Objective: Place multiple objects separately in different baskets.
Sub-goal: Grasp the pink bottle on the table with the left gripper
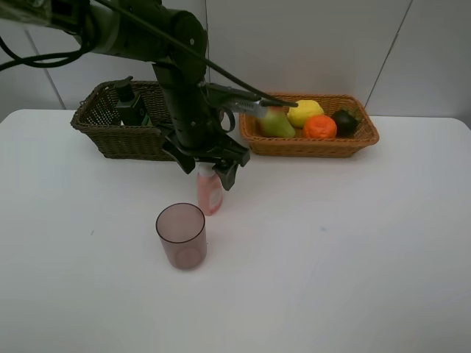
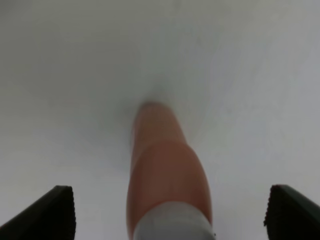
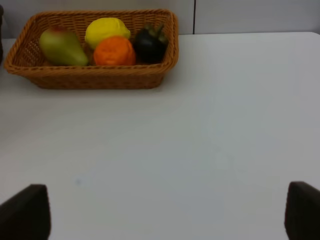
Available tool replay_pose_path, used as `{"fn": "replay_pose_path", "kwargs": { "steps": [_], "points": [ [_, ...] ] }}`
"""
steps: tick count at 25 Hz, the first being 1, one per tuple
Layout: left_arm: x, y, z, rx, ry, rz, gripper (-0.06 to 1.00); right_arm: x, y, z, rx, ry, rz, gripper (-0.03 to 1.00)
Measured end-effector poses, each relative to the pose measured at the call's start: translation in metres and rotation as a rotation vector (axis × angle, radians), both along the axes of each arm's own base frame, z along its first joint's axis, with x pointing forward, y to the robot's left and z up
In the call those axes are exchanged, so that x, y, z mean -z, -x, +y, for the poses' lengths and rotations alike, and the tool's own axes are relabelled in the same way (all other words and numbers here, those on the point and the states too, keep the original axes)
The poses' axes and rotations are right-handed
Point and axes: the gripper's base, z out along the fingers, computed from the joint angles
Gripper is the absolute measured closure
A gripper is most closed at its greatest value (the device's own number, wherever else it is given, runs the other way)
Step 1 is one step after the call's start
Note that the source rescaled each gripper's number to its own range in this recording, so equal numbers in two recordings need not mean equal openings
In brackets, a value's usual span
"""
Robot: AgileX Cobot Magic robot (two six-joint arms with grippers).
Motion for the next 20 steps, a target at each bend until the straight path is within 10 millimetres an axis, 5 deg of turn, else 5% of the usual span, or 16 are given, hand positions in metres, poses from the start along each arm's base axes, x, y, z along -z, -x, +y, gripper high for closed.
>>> {"fn": "replay_pose_path", "kwargs": {
  "steps": [9, 20],
  "points": [
    [0.016, -0.003, -0.002, 0.011, -0.005, 0.009, -0.02, 0.0, 0.0, 0.0, 0.0, 0.0, 0.0, -0.03],
    [0.026, -0.003, -0.003, 0.011, -0.009, 0.026, 0.51, 0.0, 0.0, 0.0, 0.0, 0.0, 0.0, -0.03]
  ]
}}
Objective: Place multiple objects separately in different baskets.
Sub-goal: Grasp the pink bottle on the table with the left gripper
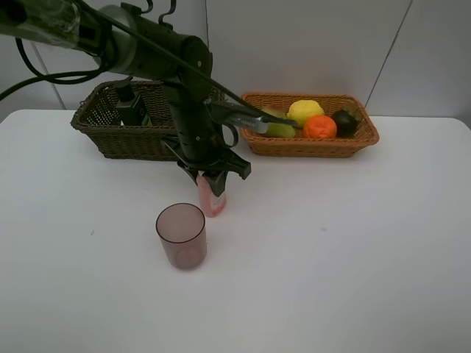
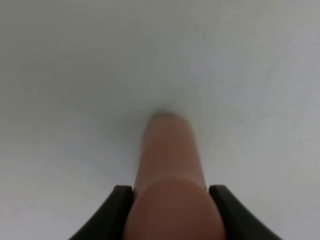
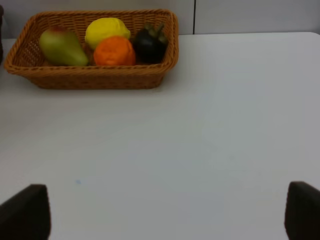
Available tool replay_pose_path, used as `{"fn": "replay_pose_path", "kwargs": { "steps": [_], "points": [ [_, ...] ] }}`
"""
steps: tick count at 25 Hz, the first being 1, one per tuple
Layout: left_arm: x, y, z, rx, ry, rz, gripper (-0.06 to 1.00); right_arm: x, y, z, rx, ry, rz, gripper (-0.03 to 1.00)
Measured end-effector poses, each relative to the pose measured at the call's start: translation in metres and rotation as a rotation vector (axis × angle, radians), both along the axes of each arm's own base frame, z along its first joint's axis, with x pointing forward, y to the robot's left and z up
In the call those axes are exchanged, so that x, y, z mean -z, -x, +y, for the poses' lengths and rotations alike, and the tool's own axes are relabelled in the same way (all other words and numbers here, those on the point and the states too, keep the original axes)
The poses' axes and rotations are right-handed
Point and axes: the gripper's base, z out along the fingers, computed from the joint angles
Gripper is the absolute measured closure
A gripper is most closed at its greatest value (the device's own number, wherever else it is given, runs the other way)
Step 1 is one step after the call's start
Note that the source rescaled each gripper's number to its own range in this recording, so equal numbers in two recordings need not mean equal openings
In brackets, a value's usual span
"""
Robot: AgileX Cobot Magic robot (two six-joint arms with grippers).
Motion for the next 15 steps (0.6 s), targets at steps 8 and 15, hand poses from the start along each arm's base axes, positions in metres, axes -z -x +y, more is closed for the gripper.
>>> {"fn": "replay_pose_path", "kwargs": {
  "steps": [8, 15],
  "points": [
    [0.0, 0.0, 0.0, 0.0, 0.0, 0.0, 0.51, 0.0, 0.0, 0.0, 0.0, 0.0, 0.0, -0.03],
    [0.0, 0.0, 0.0, 0.0, 0.0, 0.0, 0.51, 0.0, 0.0, 0.0, 0.0, 0.0, 0.0, -0.03]
  ]
}}
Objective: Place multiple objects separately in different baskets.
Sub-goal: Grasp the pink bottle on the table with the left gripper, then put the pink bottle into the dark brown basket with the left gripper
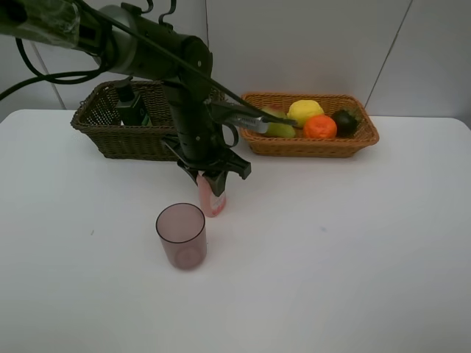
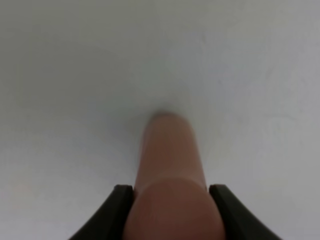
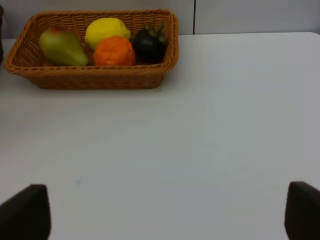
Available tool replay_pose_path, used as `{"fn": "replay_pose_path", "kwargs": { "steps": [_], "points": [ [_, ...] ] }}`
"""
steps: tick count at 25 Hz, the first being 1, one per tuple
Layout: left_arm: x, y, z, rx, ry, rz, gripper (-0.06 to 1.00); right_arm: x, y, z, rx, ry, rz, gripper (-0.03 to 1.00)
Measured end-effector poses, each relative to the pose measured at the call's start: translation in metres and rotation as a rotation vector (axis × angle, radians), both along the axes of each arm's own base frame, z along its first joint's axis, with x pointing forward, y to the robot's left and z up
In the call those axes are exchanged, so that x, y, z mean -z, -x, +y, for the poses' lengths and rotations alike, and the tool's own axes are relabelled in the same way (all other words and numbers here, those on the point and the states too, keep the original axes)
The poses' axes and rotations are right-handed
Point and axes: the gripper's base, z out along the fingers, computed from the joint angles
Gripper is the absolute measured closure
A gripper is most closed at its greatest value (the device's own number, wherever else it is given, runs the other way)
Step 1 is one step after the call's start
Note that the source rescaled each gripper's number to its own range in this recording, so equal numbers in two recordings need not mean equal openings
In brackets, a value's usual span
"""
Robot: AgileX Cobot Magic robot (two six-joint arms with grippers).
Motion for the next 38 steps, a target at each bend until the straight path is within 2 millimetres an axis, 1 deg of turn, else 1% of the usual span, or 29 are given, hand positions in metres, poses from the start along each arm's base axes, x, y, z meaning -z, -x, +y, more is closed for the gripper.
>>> {"fn": "replay_pose_path", "kwargs": {
  "steps": [6, 9, 12, 15, 19, 25, 29, 32, 38],
  "points": [
    [-0.004, 0.0, 0.0, 0.001, 0.004, -0.004, 0.51, 0.0, 0.0, 0.0, 0.0, 0.0, 0.0, -0.03],
    [-0.016, 0.001, 0.001, 0.002, 0.016, -0.021, 0.51, 0.0, 0.0, 0.0, 0.0, 0.0, 0.0, -0.03],
    [-0.032, 0.004, 0.002, 0.005, 0.031, -0.04, 0.51, 0.0, 0.0, 0.0, 0.0, 0.0, 0.0, -0.03],
    [-0.056, 0.003, 0.003, 0.018, 0.041, -0.076, 0.51, 0.0, 0.0, 0.0, 0.0, 0.0, 0.0, -0.03],
    [-0.093, -0.004, 0.003, 0.045, 0.043, -0.166, 0.51, 0.0, 0.0, 0.0, 0.0, 0.0, 0.0, -0.03],
    [-0.153, -0.025, 0.004, 0.058, 0.013, -0.389, 0.51, 0.0, 0.0, 0.0, 0.0, 0.0, 0.0, -0.03],
    [-0.181, -0.038, 0.013, 0.001, 0.029, -0.484, 0.51, 0.0, 0.0, 0.0, 0.0, 0.0, 0.0, -0.03],
    [-0.187, -0.048, 0.027, -0.065, 0.034, -0.497, 0.51, 0.0, 0.0, 0.0, 0.0, 0.0, 0.0, -0.03],
    [-0.185, -0.068, 0.061, -0.226, 0.053, -0.465, 0.51, 0.0, 0.0, 0.0, 0.0, 0.0, 0.0, -0.03]
  ]
}}
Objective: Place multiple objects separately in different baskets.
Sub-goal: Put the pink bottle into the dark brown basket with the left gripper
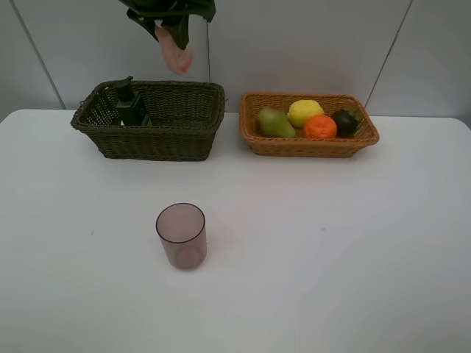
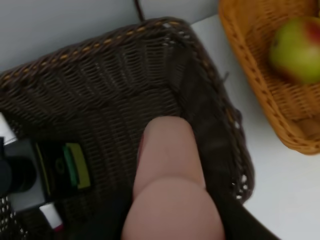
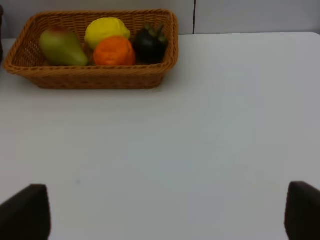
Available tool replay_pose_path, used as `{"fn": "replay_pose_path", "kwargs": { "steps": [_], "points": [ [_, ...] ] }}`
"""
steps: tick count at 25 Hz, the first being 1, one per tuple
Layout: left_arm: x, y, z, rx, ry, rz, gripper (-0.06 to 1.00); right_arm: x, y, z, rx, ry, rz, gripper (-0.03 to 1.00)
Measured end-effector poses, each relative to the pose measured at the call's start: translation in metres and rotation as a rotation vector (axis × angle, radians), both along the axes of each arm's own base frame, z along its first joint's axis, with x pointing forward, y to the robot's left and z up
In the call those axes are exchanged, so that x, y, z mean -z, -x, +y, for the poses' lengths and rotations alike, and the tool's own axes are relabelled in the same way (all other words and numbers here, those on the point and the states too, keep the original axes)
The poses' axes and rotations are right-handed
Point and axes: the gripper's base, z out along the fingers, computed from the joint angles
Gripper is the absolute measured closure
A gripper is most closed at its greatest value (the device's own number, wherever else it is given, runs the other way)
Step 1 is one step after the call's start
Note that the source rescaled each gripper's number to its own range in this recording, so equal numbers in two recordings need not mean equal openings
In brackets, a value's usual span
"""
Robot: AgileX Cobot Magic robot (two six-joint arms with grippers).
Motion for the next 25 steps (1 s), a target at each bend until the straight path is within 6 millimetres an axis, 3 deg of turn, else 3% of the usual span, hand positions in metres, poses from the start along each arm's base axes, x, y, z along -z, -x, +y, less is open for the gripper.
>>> {"fn": "replay_pose_path", "kwargs": {
  "steps": [7, 20, 25],
  "points": [
    [0.013, -0.015, 0.021, -0.084, 0.005, 0.041, 0.51, 0.0, 0.0, 0.0, 0.0, 0.0, 0.0, -0.03],
    [0.086, -0.042, 0.033, -0.22, -0.025, 0.206, 0.51, 0.0, 0.0, 0.0, 0.0, 0.0, 0.0, -0.03],
    [0.1, -0.048, 0.039, -0.246, -0.032, 0.23, 0.51, 0.0, 0.0, 0.0, 0.0, 0.0, 0.0, -0.03]
  ]
}}
